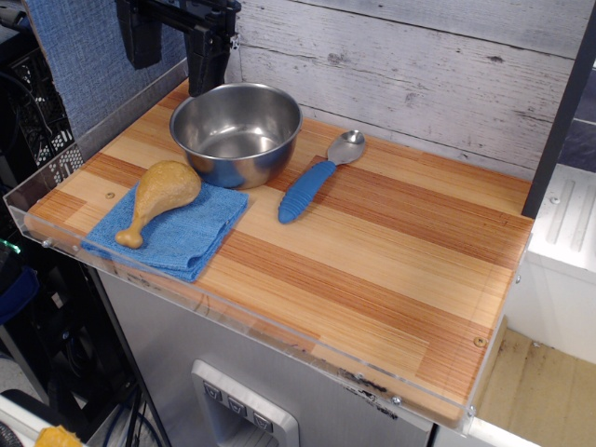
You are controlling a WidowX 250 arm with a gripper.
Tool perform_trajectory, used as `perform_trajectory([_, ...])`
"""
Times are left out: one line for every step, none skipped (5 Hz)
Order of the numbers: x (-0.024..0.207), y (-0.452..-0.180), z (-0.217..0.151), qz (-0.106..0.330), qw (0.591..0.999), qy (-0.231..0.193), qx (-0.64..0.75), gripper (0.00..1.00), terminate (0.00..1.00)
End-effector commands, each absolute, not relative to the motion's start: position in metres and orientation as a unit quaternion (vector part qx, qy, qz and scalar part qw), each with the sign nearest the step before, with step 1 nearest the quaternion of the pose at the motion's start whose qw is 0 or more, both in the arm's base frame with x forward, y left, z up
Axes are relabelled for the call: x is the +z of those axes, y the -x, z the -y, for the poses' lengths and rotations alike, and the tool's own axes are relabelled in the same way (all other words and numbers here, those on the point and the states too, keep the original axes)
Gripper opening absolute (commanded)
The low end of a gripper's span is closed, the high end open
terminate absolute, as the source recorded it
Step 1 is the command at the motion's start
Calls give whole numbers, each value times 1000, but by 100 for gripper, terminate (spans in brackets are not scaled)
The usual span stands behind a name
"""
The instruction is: Place the drumstick inside the metal bowl
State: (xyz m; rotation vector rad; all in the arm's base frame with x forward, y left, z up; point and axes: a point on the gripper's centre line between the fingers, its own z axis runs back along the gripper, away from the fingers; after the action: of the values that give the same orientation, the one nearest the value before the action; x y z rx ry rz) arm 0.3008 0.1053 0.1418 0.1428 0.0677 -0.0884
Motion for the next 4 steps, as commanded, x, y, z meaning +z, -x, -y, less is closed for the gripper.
perform_trajectory([142, -301, -105, -34, 996, -71, -44, 100, 0])
perform_trajectory([110, -295, -128, -64, 995, -70, -16, 100, 0])
perform_trajectory([89, -287, -151, -76, 995, -64, 7, 100, 0])
perform_trajectory([77, -277, -173, -88, 993, -73, 40, 100, 0])
